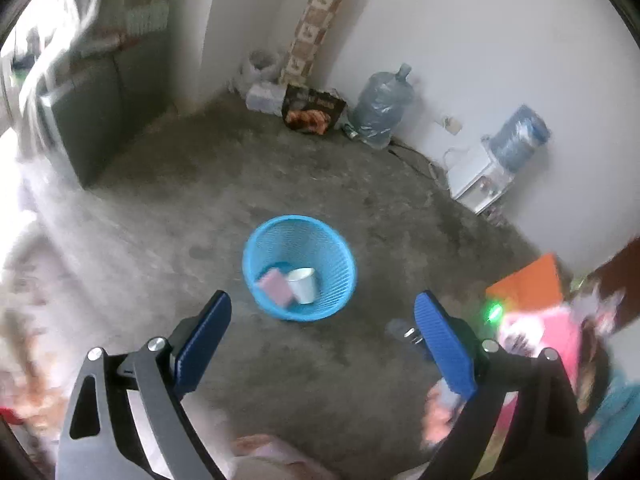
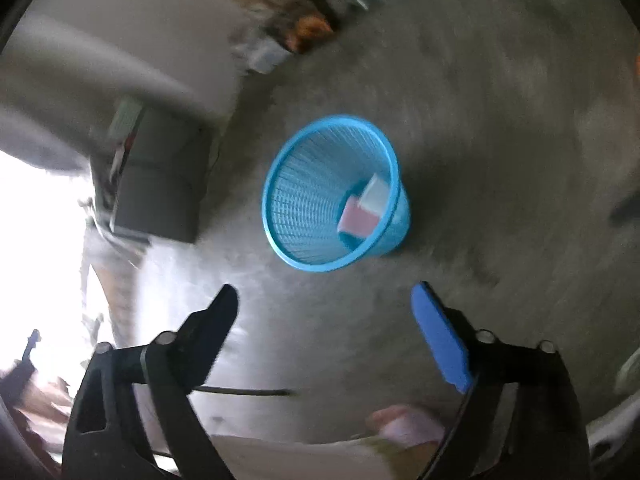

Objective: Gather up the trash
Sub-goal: 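Drop the paper cup and pink sponge into the blue wastebasket with both tools, then move the left tool back to the table and grasp the red wrapper, then grasp the clear plastic lid with the right tool while the left tool holds the red wrapper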

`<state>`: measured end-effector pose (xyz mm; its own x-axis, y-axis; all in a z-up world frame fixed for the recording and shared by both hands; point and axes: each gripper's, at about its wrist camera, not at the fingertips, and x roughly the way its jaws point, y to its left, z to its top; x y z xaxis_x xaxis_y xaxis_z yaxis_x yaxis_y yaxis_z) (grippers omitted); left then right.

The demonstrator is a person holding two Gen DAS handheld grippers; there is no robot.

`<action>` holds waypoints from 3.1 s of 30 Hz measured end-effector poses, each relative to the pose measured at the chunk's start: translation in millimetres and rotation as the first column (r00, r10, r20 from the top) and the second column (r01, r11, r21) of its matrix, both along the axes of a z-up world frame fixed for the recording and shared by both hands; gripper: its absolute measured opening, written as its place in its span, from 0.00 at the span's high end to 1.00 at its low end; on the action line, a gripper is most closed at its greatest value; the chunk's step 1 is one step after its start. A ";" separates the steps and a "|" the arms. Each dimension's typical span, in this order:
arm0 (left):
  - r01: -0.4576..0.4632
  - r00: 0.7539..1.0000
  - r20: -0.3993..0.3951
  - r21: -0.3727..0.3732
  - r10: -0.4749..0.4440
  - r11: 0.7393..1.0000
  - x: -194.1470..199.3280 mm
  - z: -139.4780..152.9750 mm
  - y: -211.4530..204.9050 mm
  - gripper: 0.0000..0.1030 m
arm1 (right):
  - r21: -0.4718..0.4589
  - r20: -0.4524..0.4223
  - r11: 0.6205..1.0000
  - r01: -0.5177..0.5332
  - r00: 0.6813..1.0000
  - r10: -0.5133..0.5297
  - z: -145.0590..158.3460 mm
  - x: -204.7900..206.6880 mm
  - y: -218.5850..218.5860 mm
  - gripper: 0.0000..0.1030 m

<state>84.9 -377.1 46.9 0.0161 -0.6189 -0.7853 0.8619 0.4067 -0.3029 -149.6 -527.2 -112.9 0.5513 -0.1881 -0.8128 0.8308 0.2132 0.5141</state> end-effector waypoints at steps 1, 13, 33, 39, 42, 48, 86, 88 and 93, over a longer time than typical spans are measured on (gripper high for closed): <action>0.009 0.999 0.050 -0.006 -0.009 1.000 -4.4 8.2 19.7 0.12 | -0.076 -0.035 0.997 -0.032 0.999 0.029 18.0 7.8 11.9 0.10; -0.320 0.937 0.034 -0.311 0.347 0.895 24.0 79.5 255.7 0.08 | -0.544 -0.263 0.732 -0.410 0.912 0.315 131.2 114.9 139.6 0.08; -0.762 0.648 -0.264 -0.206 0.715 0.614 49.2 -32.6 471.5 0.33 | -0.445 -0.051 0.505 -0.739 0.585 0.810 150.1 231.9 266.6 0.08; -0.782 0.603 -0.444 -0.164 0.663 0.601 57.4 -74.3 467.0 0.41 | -0.410 -0.045 0.473 -0.780 0.535 0.843 154.5 253.7 285.8 0.08; -0.810 0.558 -0.502 -0.156 0.661 0.566 67.7 -85.6 470.0 0.41 | -0.423 -0.049 0.444 -0.790 0.509 0.859 160.4 261.0 293.2 0.08; -0.853 0.481 -0.570 -0.126 0.667 0.507 84.4 -100.2 473.2 0.55 | -0.441 -0.056 0.390 -0.808 0.459 0.887 167.4 271.2 309.0 0.09; -0.859 0.503 -0.218 -0.235 0.836 0.456 54.6 -75.2 496.5 0.95 | -0.220 -0.298 0.032 -0.975 0.098 0.949 122.4 412.6 418.5 0.50; -0.859 0.501 -0.209 -0.237 0.840 0.454 54.2 -74.0 496.6 0.95 | -0.225 -0.296 0.034 -0.974 0.102 0.950 122.7 412.5 417.9 0.51; -0.860 0.496 -0.194 -0.243 0.847 0.448 52.6 -71.4 499.0 0.95 | -0.253 -0.270 0.044 -0.967 0.114 0.956 127.3 408.3 416.3 0.52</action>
<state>137.5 121.9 -24.5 0.6337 -0.4894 -0.5991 0.1134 0.8248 -0.5539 258.7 -110.9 14.4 0.4313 0.2834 -0.8566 -0.2298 0.9526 0.1995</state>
